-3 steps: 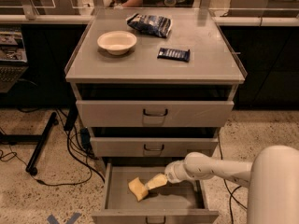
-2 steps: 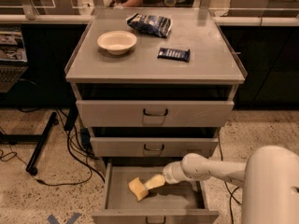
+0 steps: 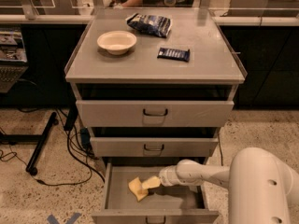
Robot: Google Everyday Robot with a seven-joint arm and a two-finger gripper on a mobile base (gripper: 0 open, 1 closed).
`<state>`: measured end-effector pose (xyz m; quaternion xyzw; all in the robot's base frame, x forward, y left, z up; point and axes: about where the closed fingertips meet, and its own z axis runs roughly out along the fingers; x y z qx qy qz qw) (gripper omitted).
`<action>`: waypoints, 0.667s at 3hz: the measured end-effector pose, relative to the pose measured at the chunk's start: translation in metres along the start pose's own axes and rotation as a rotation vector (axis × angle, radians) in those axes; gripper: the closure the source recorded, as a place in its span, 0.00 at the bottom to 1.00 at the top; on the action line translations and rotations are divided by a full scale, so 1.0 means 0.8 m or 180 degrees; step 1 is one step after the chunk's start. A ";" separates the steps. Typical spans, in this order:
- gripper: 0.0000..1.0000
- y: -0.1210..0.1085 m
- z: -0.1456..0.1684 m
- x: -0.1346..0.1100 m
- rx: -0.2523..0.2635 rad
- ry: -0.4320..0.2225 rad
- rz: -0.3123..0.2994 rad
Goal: Pick sponge from bottom drawer and place on counter
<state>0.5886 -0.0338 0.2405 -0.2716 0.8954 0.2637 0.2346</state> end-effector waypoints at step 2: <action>0.00 -0.034 0.065 0.009 0.0333 -0.0101 0.0321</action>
Offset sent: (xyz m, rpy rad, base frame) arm 0.0331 0.0047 -0.0573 -0.0630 -0.0386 -0.2031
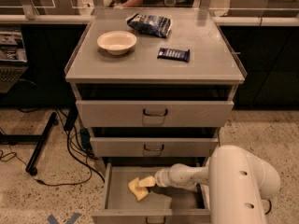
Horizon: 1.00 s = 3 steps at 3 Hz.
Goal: Pick sponge from bottom drawer and place on counter
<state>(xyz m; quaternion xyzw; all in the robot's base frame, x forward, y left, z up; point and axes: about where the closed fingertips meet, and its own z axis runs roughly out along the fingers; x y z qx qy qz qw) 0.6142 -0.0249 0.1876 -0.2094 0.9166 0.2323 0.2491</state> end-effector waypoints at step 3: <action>0.00 0.019 0.049 0.028 -0.0194 -0.0039 0.0303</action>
Offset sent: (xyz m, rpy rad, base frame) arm -0.0073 0.0131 -0.0385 0.1248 0.0902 -0.0791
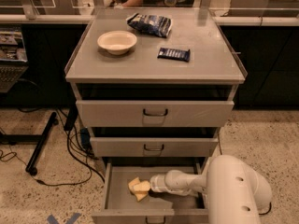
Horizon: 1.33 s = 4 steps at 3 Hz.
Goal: Pick sponge from bottom drawer and place on counter
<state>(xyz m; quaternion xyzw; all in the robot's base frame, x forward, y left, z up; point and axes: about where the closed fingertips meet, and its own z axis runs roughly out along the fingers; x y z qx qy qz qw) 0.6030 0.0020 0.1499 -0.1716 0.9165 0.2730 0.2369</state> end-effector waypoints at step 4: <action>0.00 0.044 0.043 0.035 -0.0183 0.0076 0.0220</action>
Offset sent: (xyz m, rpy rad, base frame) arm -0.0314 0.0464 -0.0255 0.0819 0.0776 -0.0003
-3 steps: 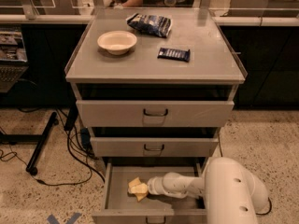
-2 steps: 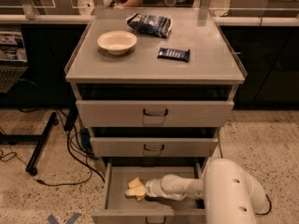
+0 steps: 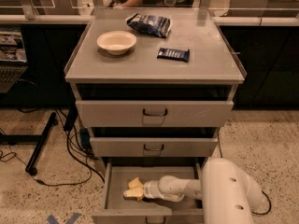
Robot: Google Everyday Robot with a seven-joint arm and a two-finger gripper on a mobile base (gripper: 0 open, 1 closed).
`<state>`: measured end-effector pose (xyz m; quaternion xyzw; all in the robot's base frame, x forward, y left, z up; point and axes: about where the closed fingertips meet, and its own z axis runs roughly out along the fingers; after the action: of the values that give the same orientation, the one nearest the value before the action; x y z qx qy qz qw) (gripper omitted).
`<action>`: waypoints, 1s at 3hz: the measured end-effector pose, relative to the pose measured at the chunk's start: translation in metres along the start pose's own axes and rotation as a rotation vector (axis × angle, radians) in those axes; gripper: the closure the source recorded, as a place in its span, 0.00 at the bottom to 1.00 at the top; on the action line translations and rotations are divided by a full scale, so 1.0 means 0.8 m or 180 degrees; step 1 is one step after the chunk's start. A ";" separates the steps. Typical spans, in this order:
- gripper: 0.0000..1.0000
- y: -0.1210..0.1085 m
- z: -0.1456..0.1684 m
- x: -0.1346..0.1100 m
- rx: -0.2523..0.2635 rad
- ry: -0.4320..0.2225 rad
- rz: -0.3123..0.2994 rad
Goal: Pick sponge from bottom drawer and place on counter
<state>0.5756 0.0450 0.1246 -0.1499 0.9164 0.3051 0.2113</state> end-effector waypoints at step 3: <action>0.00 0.011 0.001 0.024 0.0132 0.0194 -0.0136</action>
Offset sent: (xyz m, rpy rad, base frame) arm -0.0023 0.0009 -0.0527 -0.4597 -0.2901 -0.0433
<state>0.5555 0.0495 0.1190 -0.1742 0.9252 0.2767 0.1928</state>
